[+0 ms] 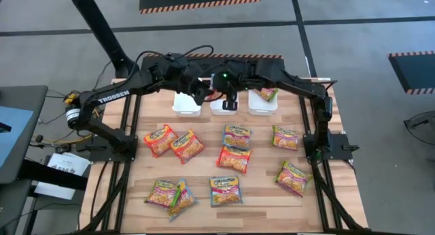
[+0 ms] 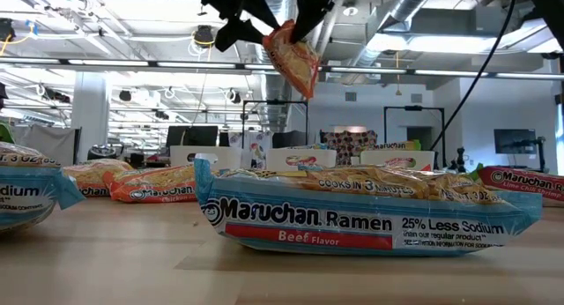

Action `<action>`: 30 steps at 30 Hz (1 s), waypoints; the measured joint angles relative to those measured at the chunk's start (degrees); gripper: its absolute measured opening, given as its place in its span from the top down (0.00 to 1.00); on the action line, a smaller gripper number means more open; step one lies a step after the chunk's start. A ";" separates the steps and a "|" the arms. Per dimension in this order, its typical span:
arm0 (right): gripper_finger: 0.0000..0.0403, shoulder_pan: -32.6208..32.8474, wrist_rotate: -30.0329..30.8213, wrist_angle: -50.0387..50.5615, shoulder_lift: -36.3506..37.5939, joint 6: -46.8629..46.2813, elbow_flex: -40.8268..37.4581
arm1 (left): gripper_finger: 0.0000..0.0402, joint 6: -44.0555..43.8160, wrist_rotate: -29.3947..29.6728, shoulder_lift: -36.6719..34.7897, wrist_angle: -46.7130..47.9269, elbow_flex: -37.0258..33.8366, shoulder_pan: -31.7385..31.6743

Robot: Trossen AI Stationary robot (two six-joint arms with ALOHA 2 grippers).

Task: Sort Maruchan noodles
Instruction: Put the orange noodle pack into the left white bin

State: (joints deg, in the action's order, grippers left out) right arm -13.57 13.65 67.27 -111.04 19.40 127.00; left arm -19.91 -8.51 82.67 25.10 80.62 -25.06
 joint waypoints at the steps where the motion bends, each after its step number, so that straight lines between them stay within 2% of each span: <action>1: 0.98 0.21 0.00 -0.36 0.00 0.00 0.00 | 0.57 -0.30 -0.01 0.00 -0.21 0.00 0.01; 24: 0.98 1.32 -0.53 -3.94 0.00 0.04 0.00 | 0.57 4.99 1.07 -0.13 1.18 0.00 -0.02; 27: 0.98 1.49 -1.29 -4.54 0.00 -0.07 0.00 | 0.60 6.18 1.25 -0.13 1.32 0.00 -0.02; 30: 0.98 1.84 -1.36 -5.26 0.00 -0.24 0.00 | 0.67 6.83 1.23 -0.13 1.33 0.00 -0.02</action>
State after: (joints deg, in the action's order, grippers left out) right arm -11.72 12.29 62.01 -111.04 19.16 127.00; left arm -13.08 -7.28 82.54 26.44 80.62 -25.08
